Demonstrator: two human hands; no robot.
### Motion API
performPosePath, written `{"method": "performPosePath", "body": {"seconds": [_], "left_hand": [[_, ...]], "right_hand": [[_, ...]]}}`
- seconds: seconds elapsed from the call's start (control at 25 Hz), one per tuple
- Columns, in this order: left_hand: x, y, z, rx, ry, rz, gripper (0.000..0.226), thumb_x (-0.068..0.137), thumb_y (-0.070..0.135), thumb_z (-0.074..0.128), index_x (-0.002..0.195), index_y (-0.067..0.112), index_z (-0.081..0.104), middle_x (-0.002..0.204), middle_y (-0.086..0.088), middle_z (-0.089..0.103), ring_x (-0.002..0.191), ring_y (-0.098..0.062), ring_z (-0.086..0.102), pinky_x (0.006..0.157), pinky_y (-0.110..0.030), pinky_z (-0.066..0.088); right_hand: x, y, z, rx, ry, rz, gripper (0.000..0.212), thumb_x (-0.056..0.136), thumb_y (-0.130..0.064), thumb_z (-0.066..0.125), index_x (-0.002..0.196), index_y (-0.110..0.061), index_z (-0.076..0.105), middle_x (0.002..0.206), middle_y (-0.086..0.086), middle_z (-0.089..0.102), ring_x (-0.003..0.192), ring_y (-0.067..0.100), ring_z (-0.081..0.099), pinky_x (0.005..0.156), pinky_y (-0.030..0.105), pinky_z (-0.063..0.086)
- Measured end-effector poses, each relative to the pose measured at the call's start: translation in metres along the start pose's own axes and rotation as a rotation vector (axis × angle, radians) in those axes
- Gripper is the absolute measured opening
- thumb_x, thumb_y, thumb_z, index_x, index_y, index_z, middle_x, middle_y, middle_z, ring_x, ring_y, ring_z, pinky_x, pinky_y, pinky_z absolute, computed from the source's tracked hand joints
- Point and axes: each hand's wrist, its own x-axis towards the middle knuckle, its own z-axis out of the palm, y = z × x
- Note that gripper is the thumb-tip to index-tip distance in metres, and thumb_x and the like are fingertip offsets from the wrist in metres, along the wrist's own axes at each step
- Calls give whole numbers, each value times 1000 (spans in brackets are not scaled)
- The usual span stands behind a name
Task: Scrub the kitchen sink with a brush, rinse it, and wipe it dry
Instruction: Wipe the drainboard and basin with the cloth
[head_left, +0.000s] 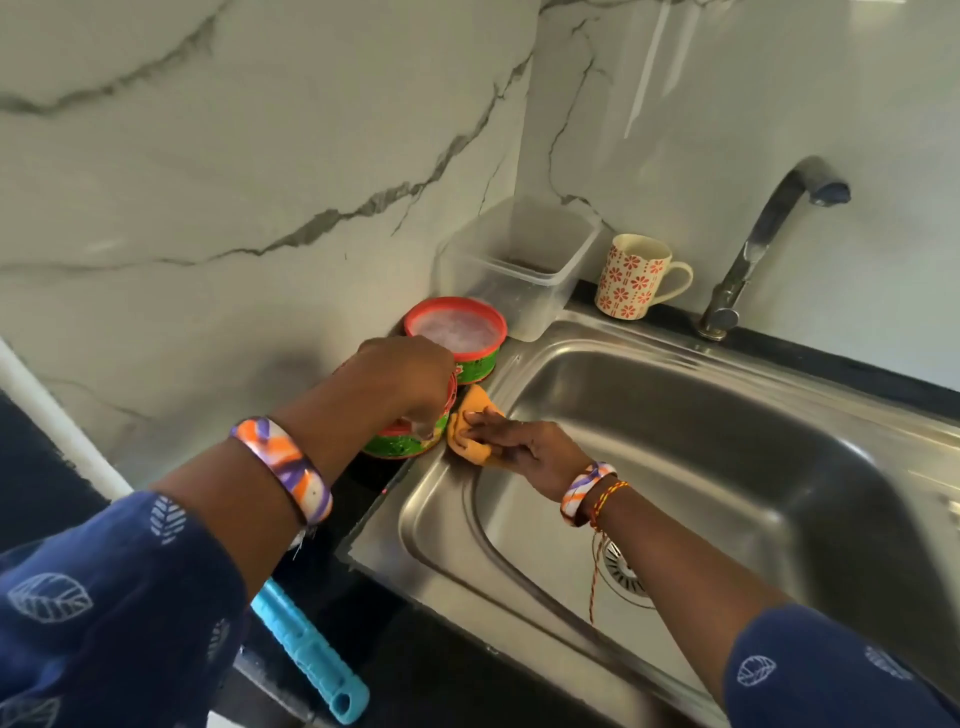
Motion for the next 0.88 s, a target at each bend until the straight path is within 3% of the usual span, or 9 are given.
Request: {"method": "performPosePath", "body": {"seconds": [0.08, 0.16, 0.2, 0.28, 0.36, 0.44, 0.52, 0.64, 0.88], "left_hand": [[6, 2, -14, 50, 65, -14, 52, 78, 41, 71, 120, 14, 54, 105, -5, 57, 106, -26, 58, 76, -34, 43], [20, 8, -28, 0, 190, -4, 57, 78, 48, 69, 122, 16, 54, 118, -6, 58, 109, -27, 57, 77, -33, 40], [30, 13, -33, -58, 247, 16, 56, 79, 48, 69, 123, 17, 54, 121, -5, 57, 111, -27, 57, 78, -32, 39], [56, 27, -40, -139, 333, 77, 54, 82, 46, 65, 126, 18, 52, 126, -5, 55, 116, -27, 54, 80, -31, 37], [82, 43, -44, -90, 431, 108, 53, 86, 46, 60, 128, 14, 51, 128, -9, 53, 119, -28, 50, 94, -35, 37], [103, 57, -48, -19, 562, 59, 54, 88, 48, 56, 123, 8, 54, 125, -13, 53, 118, -30, 50, 107, -38, 30], [116, 65, -51, 14, 648, 18, 50, 90, 44, 57, 121, 5, 54, 120, -14, 56, 113, -30, 54, 99, -37, 37], [128, 65, -53, 9, 659, 36, 29, 93, 26, 57, 117, 10, 55, 110, -11, 62, 99, -31, 61, 71, -32, 38], [132, 66, -58, -19, 657, 19, 22, 94, 17, 54, 113, 13, 64, 104, -10, 64, 96, -31, 63, 67, -31, 37]], "right_hand": [[7, 8, -11, -212, 71, -70, 40, 92, 15, 40, 129, 4, 51, 134, -11, 42, 131, 8, 38, 103, 10, 38], [14, 16, -16, -329, 72, -141, 36, 91, 13, 44, 127, 9, 51, 136, -6, 43, 125, 6, 44, 92, 1, 39], [15, 15, -19, -342, 67, -199, 36, 91, 12, 45, 126, 11, 51, 139, 0, 44, 121, 6, 48, 87, 1, 41], [25, 13, -20, -239, 201, -130, 36, 92, 12, 42, 127, 15, 48, 139, 13, 47, 109, 12, 57, 78, 7, 50], [31, 16, -23, -270, 240, -62, 35, 91, 14, 42, 125, 17, 49, 137, 19, 49, 112, 15, 54, 86, 12, 51], [35, 23, -30, -248, 246, -84, 35, 89, 16, 44, 122, 11, 55, 137, 18, 50, 122, 19, 48, 106, 20, 38], [36, 27, -31, -234, 198, -82, 40, 89, 15, 42, 123, 2, 58, 138, 13, 51, 129, 25, 46, 109, 25, 29], [38, 31, -36, -227, 190, -102, 44, 88, 16, 41, 124, -1, 58, 140, 10, 50, 133, 27, 43, 108, 21, 24], [47, 42, -52, -159, 273, -1, 42, 89, 11, 46, 126, -6, 59, 137, 10, 52, 130, 19, 46, 109, 20, 36]]}}
